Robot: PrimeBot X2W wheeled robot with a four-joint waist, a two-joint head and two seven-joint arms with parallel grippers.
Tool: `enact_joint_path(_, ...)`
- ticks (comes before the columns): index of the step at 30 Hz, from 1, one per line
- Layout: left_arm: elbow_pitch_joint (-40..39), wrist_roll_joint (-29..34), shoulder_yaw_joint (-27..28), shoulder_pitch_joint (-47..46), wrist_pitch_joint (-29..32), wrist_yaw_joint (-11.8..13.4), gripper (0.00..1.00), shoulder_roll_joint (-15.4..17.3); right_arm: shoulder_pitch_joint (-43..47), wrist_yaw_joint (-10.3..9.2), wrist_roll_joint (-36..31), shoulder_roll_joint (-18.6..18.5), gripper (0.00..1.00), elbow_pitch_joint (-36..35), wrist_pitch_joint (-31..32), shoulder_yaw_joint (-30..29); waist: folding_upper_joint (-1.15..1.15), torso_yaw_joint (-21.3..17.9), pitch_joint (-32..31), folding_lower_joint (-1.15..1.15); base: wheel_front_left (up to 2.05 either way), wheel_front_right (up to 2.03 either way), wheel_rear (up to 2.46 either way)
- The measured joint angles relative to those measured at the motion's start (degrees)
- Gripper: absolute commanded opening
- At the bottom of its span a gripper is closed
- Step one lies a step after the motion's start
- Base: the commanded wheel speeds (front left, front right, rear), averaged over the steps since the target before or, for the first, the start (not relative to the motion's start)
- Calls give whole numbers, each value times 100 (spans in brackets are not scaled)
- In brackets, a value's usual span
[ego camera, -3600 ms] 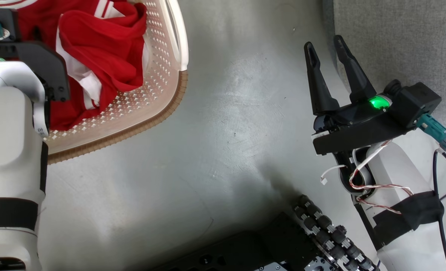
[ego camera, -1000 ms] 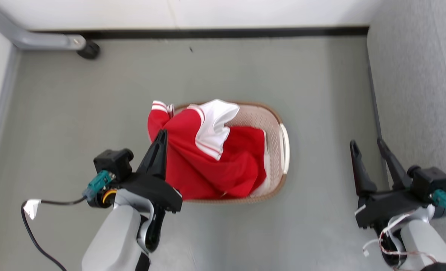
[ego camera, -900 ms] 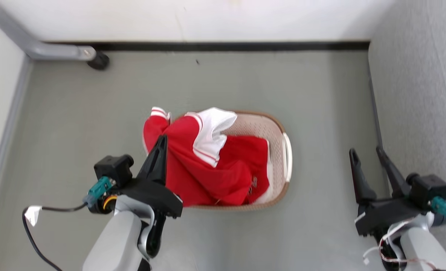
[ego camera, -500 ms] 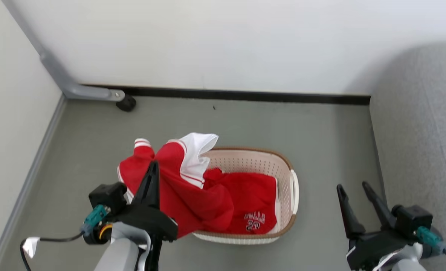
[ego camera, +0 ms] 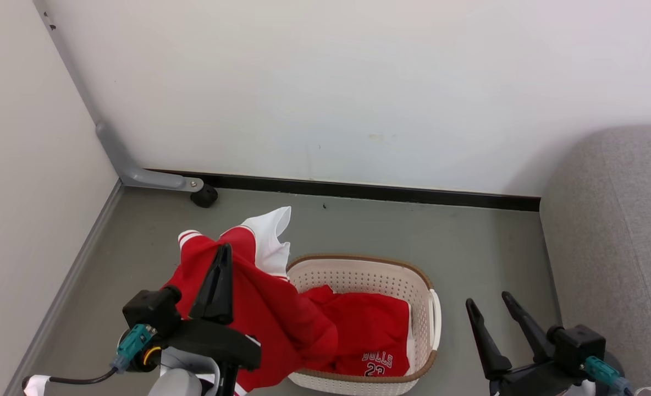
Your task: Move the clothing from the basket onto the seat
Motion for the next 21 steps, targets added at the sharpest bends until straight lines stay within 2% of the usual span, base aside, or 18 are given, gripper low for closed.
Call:
enact_joint_path(8,-485,37,-91,59,5,47,0,10,-121,0,2,33,100,-68,0,612,1,86,-60,1,0,0,0)
enact_joint_path(21,-938,115,-413,105,318,98,0,10,-1070,0,98,73,100,29,-1,1768,1,249,-28,1,0,0,0)
